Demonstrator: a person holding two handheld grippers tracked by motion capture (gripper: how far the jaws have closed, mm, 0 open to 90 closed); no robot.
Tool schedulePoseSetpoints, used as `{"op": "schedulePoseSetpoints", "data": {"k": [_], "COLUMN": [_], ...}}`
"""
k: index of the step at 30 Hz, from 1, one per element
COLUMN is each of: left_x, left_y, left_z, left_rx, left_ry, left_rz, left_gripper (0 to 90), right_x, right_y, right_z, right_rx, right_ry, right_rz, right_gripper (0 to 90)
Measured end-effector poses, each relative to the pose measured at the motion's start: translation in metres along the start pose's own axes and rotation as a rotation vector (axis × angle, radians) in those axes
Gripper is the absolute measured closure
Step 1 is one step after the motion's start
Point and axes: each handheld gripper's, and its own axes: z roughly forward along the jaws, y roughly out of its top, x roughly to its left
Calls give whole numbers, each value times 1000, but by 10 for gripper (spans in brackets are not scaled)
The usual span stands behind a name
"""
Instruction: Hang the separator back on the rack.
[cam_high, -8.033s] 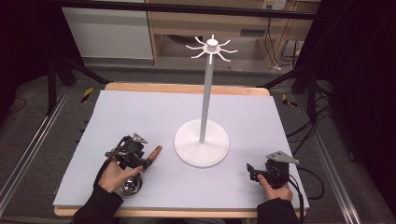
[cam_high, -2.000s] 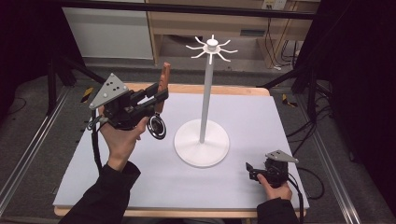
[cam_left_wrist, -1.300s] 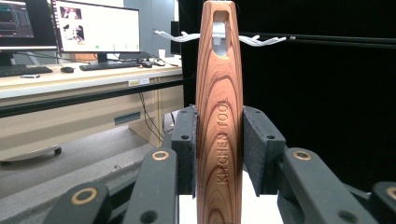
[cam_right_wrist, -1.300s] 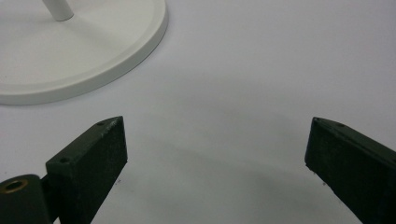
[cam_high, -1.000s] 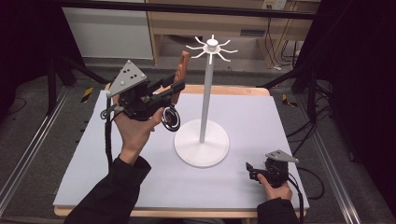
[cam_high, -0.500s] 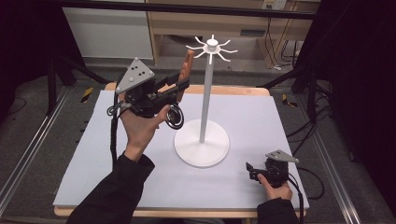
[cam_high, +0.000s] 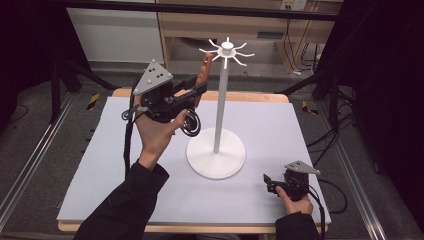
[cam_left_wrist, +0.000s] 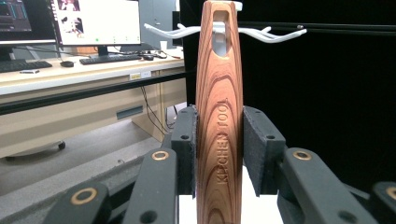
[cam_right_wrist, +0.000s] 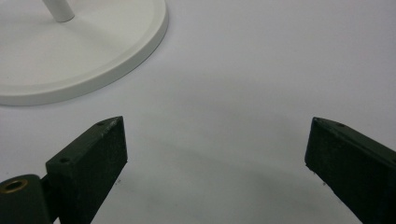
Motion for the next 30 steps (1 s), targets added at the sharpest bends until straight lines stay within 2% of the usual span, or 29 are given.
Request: {"op": "schedulePoseSetpoints", "data": {"k": [19, 30], "left_x": [-1, 0], "left_y": [-6, -8], "left_z": [9, 12], "left_rx": [2, 14], "left_ry": [-5, 3], "left_rz": [0, 14], "left_gripper": [672, 670], "right_x": [0, 1], "right_y": [0, 0], "right_z": [0, 0], "right_rx": [0, 3], "right_ry": [1, 7], "right_rz": [2, 4], "right_gripper": [62, 62]}}
